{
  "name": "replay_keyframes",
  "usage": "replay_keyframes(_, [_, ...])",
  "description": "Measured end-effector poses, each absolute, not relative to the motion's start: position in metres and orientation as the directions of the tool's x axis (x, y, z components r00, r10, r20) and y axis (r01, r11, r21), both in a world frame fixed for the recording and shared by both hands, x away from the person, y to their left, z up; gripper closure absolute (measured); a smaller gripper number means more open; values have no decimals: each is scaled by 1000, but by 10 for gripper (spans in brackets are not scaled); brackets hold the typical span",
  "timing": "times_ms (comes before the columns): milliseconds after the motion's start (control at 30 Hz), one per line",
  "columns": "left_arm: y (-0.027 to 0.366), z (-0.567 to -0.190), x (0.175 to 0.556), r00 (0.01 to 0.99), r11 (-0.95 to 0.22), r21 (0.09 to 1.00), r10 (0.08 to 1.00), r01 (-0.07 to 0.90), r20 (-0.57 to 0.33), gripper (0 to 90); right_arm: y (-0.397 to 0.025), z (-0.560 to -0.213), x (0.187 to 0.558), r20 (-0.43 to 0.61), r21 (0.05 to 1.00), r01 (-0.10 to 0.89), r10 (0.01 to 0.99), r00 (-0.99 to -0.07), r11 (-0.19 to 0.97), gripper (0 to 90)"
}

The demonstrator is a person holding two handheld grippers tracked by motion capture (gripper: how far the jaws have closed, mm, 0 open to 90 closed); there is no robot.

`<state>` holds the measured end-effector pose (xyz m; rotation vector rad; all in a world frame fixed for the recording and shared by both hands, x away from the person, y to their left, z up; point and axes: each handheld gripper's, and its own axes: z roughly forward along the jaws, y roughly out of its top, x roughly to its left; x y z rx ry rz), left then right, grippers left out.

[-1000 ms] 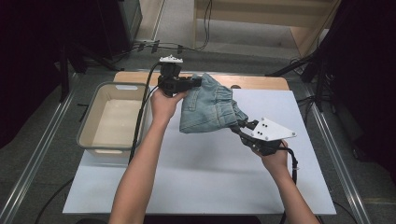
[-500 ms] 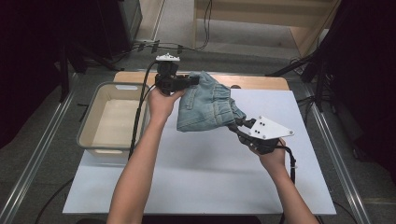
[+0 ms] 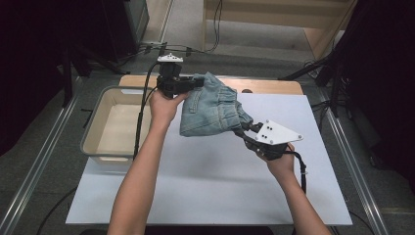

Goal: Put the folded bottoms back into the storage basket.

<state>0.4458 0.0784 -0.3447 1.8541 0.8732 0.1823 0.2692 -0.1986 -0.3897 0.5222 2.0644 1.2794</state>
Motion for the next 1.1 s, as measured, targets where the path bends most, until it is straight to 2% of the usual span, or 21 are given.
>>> replay_keyframes(1100, [116,-336,448,711,-214,857,667,470,-223,754,-160,-383,279,-331,890,-36,588,-738,455,775])
